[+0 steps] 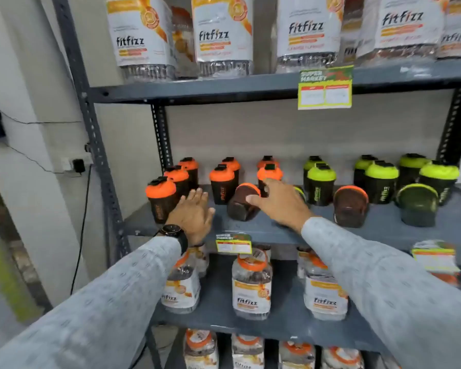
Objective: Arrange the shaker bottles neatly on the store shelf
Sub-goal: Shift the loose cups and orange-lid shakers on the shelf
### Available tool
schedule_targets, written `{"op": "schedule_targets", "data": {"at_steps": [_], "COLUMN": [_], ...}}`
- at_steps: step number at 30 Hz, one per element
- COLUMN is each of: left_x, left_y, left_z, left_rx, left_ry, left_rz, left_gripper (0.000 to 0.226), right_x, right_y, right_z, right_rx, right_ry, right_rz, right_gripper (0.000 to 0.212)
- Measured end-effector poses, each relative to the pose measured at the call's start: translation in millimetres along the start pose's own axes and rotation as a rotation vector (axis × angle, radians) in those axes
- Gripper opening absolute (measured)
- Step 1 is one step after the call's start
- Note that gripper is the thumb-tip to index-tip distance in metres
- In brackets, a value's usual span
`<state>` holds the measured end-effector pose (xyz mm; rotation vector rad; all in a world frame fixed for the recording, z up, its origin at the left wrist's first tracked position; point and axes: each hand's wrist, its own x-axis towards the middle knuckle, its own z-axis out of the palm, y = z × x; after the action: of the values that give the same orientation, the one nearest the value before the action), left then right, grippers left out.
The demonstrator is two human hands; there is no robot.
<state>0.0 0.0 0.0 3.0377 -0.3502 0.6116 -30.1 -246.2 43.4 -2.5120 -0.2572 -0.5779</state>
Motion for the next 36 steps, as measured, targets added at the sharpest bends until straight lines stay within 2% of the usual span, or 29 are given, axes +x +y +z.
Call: {"op": "schedule_targets", "data": {"at_steps": [3,7,11,14,19,22,26,29,33,36], "left_x": [6,15,24,23,23,21,19,19,18,18], "left_y": [-9,-15,-23,-25,-22,-21,-20,-21,-21,-21], "left_z": [32,67,84,92,94,90,88,88,86,87], "left_rx": [-0.037,-0.053,-0.105,-0.149,-0.141,-0.134,-0.131,-0.130,-0.132,-0.133], "left_ry": [-0.156,-0.146,-0.151,-0.119,-0.103,-0.100,-0.097,-0.109,-0.118,-0.111], "left_rz": [0.015,-0.008,-0.020,-0.035,-0.034,-0.025,-0.030,-0.023,-0.017,-0.021], "left_gripper": [0.063,0.059,0.065,0.071,0.068,0.067,0.067,0.067,0.068,0.068], "right_x": [30,62,87,101,116,119,111,97,71,52], "right_y": [-4,0,10,16,14,13,3,-10,-22,-27], "right_z": [31,68,92,101,106,112,113,113,118,131], "right_rx": [0.200,0.509,0.620,0.684,0.782,0.901,1.021,0.878,0.623,0.518], "right_ry": [-0.135,-0.198,-0.194,-0.182,-0.238,-0.230,-0.098,0.074,0.266,0.383], "right_rz": [0.271,0.616,0.759,0.811,0.842,0.870,0.802,0.720,0.494,0.318], "right_gripper": [0.053,0.083,0.088,0.085,0.067,0.069,0.075,0.068,0.083,0.083]}}
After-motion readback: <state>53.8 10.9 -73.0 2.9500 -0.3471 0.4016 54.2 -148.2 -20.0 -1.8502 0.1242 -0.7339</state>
